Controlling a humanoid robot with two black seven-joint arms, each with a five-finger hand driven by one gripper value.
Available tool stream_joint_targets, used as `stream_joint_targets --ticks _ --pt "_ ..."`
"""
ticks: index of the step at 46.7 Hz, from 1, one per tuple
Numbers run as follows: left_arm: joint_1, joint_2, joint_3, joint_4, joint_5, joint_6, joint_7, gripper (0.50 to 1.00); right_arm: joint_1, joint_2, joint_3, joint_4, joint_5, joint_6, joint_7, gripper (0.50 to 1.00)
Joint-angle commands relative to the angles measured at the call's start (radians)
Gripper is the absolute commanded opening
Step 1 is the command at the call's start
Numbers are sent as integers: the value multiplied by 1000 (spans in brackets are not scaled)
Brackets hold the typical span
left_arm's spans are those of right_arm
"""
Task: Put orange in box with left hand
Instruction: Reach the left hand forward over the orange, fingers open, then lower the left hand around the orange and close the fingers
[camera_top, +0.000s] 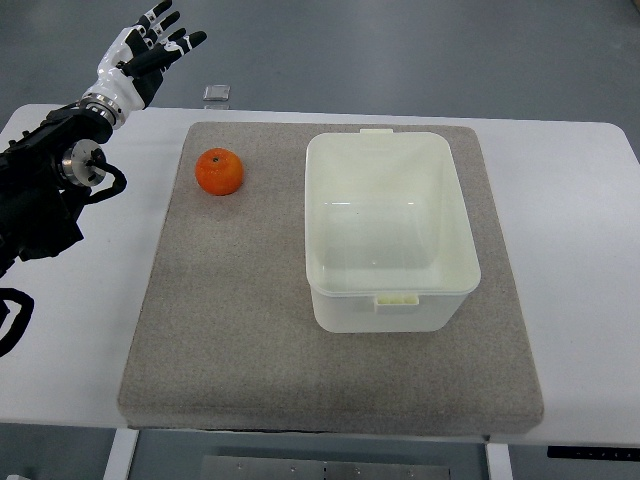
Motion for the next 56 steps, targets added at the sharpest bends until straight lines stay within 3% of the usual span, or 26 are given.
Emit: stream_joint_targets --ticks 1,13,27,32,37,42,51,56 --pt "-7 0 82 0 17 -45 0 990 2 0 -1 0 -1 0 0 926" --pt "-62 0 280 0 159 -148 0 990 2 0 -1 0 0 0 0 926" --pt "-119 0 291 -2 510 -215 -8 988 0 0 1 0 0 -1 0 926" --pt "-150 11 293 -6 674 -225 -38 988 2 0 -1 0 0 -1 0 926" --pt "-179 43 293 -67 866 -225 -155 979 2 0 -1 0 0 0 0 926" --pt "-200 75 293 -137 1052 -212 -253 971 0 0 -1 0 0 -1 0 926" --pt "-203 95 296 -189 1279 -137 -253 964 2 0 -1 0 0 0 0 926" --pt "-205 106 332 -207 1376 -36 -253 964 0 0 1 0 0 0 0 926"
